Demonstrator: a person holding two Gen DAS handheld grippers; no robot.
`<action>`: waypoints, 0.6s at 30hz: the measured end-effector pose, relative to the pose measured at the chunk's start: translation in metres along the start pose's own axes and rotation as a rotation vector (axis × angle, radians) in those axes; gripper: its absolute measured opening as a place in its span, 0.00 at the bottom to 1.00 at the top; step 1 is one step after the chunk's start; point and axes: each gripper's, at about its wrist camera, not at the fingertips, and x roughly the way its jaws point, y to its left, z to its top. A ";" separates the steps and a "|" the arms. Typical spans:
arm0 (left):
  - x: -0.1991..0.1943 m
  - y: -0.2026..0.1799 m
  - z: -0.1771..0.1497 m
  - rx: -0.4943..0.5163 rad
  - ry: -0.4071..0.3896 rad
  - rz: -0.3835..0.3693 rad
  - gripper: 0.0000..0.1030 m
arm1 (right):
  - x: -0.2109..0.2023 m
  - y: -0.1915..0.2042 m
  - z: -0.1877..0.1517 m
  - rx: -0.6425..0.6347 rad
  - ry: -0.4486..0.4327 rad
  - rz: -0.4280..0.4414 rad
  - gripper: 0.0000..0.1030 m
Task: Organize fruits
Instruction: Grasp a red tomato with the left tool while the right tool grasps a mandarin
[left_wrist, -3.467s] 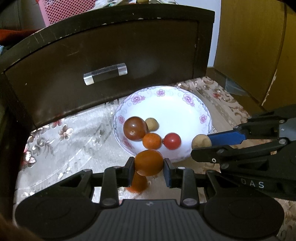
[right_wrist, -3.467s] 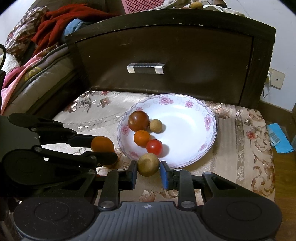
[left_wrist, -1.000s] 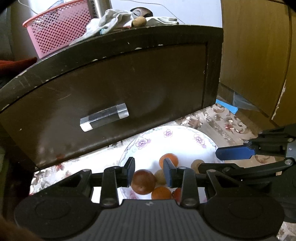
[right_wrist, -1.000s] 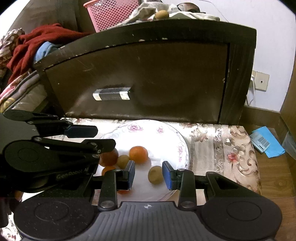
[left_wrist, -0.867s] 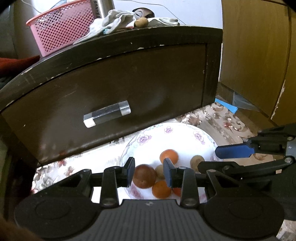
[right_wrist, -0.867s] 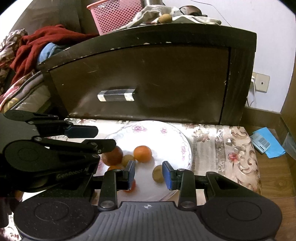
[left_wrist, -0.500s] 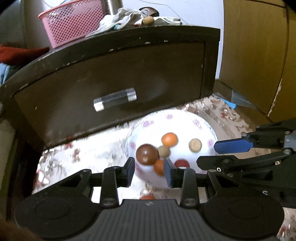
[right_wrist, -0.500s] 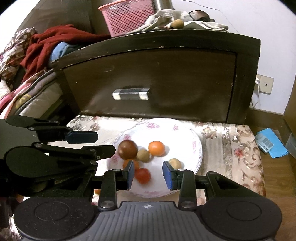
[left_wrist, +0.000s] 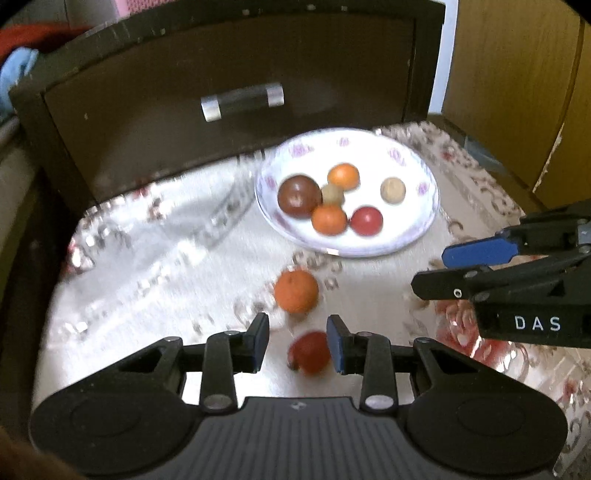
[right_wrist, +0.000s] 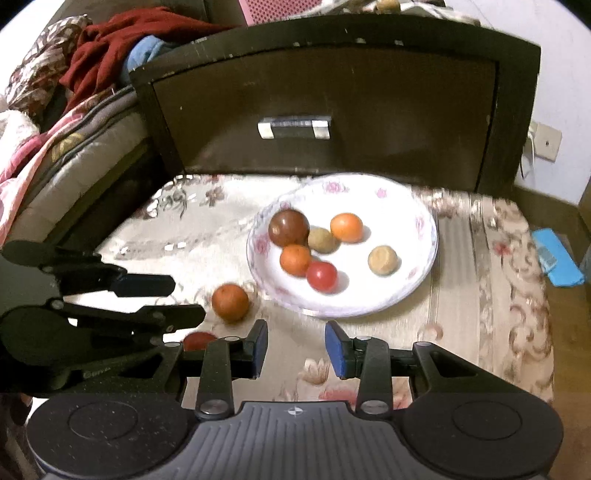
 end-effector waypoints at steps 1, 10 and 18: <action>0.002 -0.001 -0.001 0.001 0.008 -0.004 0.41 | 0.001 0.000 -0.002 0.000 0.008 -0.001 0.29; 0.026 -0.008 -0.009 0.022 0.043 0.001 0.41 | 0.009 0.003 -0.003 -0.006 0.028 0.015 0.30; 0.030 -0.005 -0.012 0.016 0.027 -0.013 0.38 | 0.019 0.007 0.000 -0.012 0.045 0.032 0.30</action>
